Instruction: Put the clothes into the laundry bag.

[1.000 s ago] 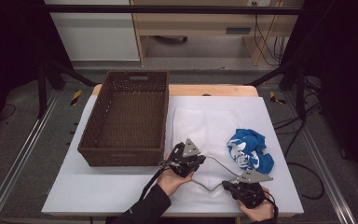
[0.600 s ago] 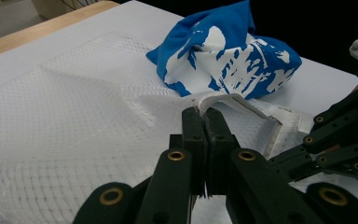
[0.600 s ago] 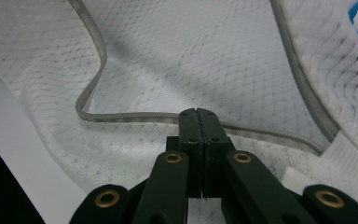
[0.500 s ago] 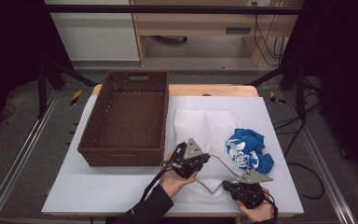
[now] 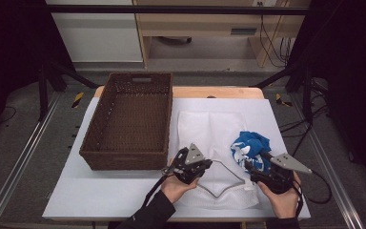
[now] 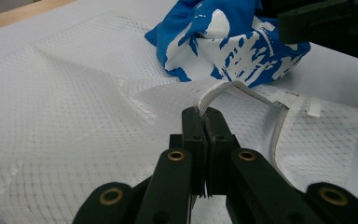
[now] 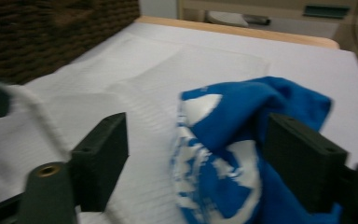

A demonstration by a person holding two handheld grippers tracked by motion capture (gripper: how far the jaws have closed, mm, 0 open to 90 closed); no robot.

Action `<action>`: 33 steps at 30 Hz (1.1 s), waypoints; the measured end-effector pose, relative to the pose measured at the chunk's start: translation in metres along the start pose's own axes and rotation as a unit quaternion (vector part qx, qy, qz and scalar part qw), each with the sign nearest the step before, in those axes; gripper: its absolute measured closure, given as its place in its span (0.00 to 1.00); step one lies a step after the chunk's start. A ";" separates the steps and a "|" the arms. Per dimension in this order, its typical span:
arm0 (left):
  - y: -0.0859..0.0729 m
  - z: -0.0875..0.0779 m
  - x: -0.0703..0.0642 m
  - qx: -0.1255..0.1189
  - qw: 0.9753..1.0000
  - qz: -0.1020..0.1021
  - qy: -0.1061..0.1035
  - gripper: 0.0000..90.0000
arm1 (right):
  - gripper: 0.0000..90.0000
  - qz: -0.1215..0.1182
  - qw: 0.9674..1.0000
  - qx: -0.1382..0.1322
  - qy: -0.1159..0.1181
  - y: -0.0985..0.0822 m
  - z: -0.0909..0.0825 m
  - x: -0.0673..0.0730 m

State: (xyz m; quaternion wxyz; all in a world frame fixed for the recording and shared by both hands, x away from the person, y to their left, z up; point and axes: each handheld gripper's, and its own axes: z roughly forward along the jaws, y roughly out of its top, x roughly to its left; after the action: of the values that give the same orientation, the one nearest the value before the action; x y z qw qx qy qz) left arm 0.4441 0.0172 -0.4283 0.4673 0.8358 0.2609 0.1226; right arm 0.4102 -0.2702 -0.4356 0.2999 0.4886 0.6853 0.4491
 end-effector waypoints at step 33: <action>0.005 0.011 0.006 0.013 1.000 -0.014 0.008 0.99 | 0.79 -0.005 0.997 -0.022 0.068 0.017 -0.012 -0.012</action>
State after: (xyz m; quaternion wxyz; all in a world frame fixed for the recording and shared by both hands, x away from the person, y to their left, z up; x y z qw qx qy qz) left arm 0.4555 0.0106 -0.4302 0.4560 0.8370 0.2779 0.1192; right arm 0.4110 -0.2836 -0.4149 0.2652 0.4470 0.6964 0.4948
